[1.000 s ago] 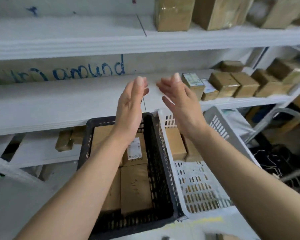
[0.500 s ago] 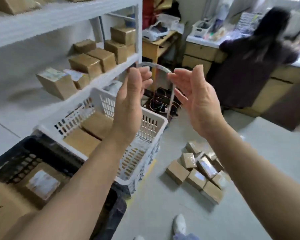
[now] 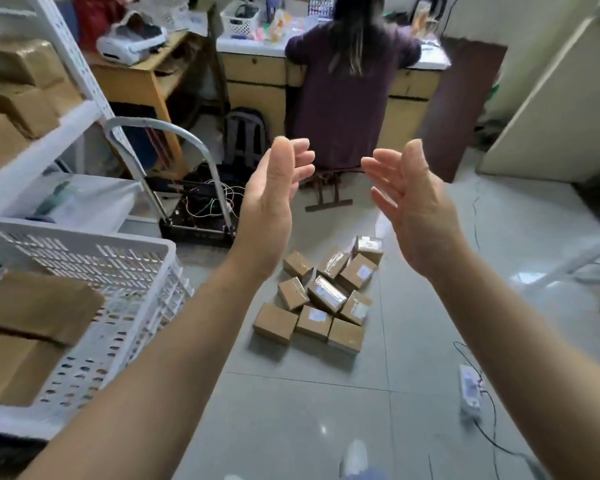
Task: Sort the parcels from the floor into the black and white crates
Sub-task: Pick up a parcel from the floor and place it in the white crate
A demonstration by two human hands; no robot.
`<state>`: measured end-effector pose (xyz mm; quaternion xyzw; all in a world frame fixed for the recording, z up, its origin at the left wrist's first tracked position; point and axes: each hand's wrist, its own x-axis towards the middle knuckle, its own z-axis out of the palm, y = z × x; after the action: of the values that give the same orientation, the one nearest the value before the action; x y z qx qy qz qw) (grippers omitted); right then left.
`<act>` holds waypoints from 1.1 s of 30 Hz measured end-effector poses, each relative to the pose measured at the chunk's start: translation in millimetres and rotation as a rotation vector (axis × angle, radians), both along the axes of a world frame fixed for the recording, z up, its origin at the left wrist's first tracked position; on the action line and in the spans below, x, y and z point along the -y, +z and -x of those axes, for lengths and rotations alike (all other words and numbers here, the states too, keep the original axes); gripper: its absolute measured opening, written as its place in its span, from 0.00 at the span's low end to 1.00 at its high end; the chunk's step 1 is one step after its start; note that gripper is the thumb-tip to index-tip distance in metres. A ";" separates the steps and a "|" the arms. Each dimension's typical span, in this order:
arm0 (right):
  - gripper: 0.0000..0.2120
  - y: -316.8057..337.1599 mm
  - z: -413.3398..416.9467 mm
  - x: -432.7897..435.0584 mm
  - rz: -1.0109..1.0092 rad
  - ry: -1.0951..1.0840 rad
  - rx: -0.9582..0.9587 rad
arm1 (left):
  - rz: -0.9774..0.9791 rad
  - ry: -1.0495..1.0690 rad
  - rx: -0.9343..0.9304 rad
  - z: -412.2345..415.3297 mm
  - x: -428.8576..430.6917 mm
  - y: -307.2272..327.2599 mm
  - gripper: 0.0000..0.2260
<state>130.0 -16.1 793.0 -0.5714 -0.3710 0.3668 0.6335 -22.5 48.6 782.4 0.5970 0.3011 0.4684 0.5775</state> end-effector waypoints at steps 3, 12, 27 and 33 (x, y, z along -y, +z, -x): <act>0.23 -18.7 -45.7 3.5 0.051 -0.008 -0.002 | 0.039 -0.007 -0.038 -47.0 0.9 -17.4 0.24; 0.28 -91.5 -92.1 -26.5 0.286 0.132 -0.090 | 0.233 0.182 -0.099 -82.5 -20.8 -91.3 0.25; 0.21 -277.9 -22.7 -154.0 0.573 0.025 -0.186 | 0.408 0.162 -0.329 -36.6 -164.0 -255.5 0.21; 0.36 -403.3 -11.6 -182.1 0.756 -0.021 -0.229 | 0.477 0.128 -0.491 -32.8 -201.2 -387.2 0.17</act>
<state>141.6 166.0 389.8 -0.7237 -0.1307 0.5324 0.4193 10.4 249.8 395.2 0.5201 0.5690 0.2626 0.5803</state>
